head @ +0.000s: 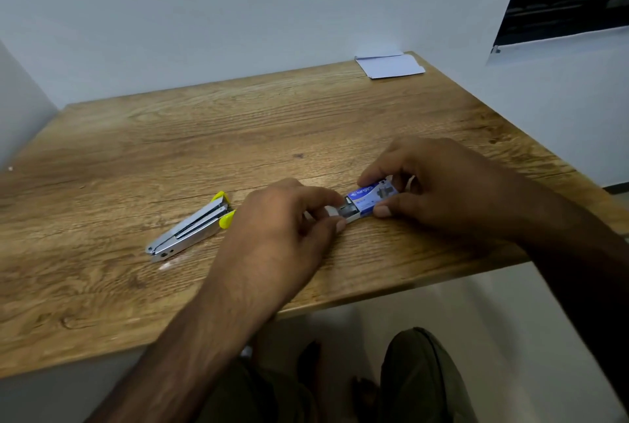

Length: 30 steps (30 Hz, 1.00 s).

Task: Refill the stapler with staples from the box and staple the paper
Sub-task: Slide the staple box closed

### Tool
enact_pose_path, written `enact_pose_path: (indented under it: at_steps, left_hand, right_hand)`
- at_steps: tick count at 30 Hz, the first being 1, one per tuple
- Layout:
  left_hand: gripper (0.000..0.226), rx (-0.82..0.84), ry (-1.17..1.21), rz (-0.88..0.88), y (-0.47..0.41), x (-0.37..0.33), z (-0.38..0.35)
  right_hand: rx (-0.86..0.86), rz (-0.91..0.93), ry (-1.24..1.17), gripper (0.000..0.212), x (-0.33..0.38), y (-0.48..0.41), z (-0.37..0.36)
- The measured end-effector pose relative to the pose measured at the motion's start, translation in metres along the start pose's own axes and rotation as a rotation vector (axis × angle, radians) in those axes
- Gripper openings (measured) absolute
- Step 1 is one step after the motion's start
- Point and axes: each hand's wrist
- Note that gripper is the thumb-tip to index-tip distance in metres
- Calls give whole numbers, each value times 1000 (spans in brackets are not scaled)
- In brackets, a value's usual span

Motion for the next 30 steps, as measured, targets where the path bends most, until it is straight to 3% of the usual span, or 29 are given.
enact_pose_path:
  at_steps: [7,14,19,30]
  left_hand:
    - [25,9,11,-34,0,-1,-5]
    - [22,3,100,51,-4,-4,-2]
    - [3,16,49,75,-7,-5,1]
    - [2,-12,21,65,-8,-10,0]
  right_hand:
    - [21,16,10,33,1,1,0]
    - [38,26,-18,33,3,2,-2]
    - [14,45,-29,33,1,4,-2]
    - [-14,43,-15,33,1,5,-5]
Point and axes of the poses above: each hand's wrist, its own y-axis away from the middle knuckle, its own z-axis out of the back of the hand, x = y × z, and after that the axes turned 11 degrees about -y, right-handed
